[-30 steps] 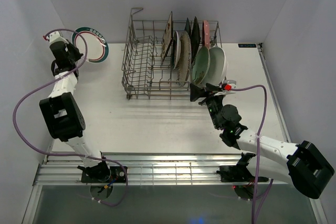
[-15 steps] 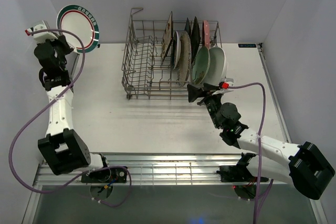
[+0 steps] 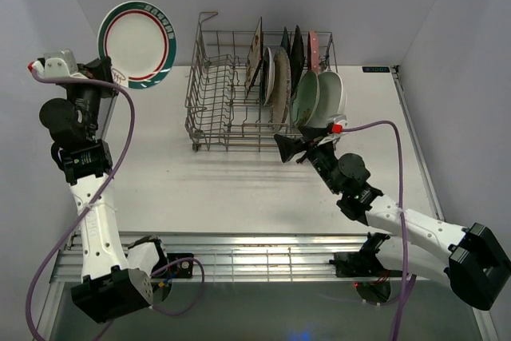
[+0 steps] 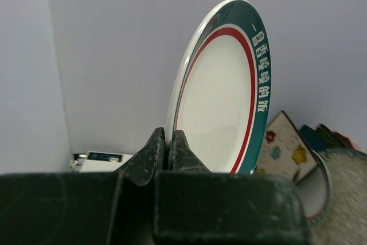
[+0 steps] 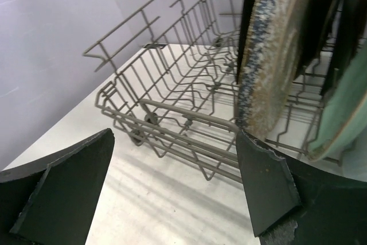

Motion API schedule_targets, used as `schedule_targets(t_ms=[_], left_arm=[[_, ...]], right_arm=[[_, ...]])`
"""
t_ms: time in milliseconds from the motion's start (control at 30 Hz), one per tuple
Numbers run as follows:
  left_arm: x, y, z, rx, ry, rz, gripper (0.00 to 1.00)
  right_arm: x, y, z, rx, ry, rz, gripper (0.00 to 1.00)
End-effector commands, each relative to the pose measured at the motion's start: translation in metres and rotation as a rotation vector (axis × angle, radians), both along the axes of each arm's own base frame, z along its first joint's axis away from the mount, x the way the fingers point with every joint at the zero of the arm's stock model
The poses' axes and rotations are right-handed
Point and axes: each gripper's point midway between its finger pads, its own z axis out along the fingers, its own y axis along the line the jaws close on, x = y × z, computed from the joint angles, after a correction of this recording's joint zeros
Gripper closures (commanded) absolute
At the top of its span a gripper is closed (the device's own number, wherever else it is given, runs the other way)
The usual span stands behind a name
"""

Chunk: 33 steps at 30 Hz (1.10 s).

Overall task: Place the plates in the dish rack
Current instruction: Pick up the plate from the corner of the board.

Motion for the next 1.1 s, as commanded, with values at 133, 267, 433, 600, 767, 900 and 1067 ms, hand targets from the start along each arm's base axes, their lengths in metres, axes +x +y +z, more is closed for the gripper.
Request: schedule_targets(t_ms=[133,267,433,600,767,900,1067], left_arm=[[-0.019,-0.063,-0.018,-0.033,0.099,-0.349,1.0],[-0.033,-0.085,-0.03,-0.062,0.142,-0.471,1.0],[-0.052,-0.114,-0.043,-0.057,0.194,-0.649,1.0],[-0.062,-0.131,-0.053,-0.064,0.225,-0.74,1.0],[-0.074,-0.164,-0.073,-0.061,0.258,-0.859,1.0],[-0.077,-0.184,-0.088,-0.046,0.257,-0.884,1.0],[-0.078,-0.192,-0.103,-0.037,0.291,-0.927,1.0]], right_arm=[[-0.033,0.03,0.048,0.018,-0.141,0.247,0.06],[-0.043,0.031,0.049,0.02,-0.158,0.292,0.04],[-0.066,0.032,0.061,0.051,-0.19,0.386,0.03],[-0.074,0.038,0.063,0.064,-0.148,0.444,0.02],[-0.071,0.05,0.064,0.069,-0.137,0.478,0.02],[-0.07,0.056,0.063,0.112,-0.164,0.498,0.02],[-0.076,0.052,0.068,0.181,-0.215,0.521,0.03]])
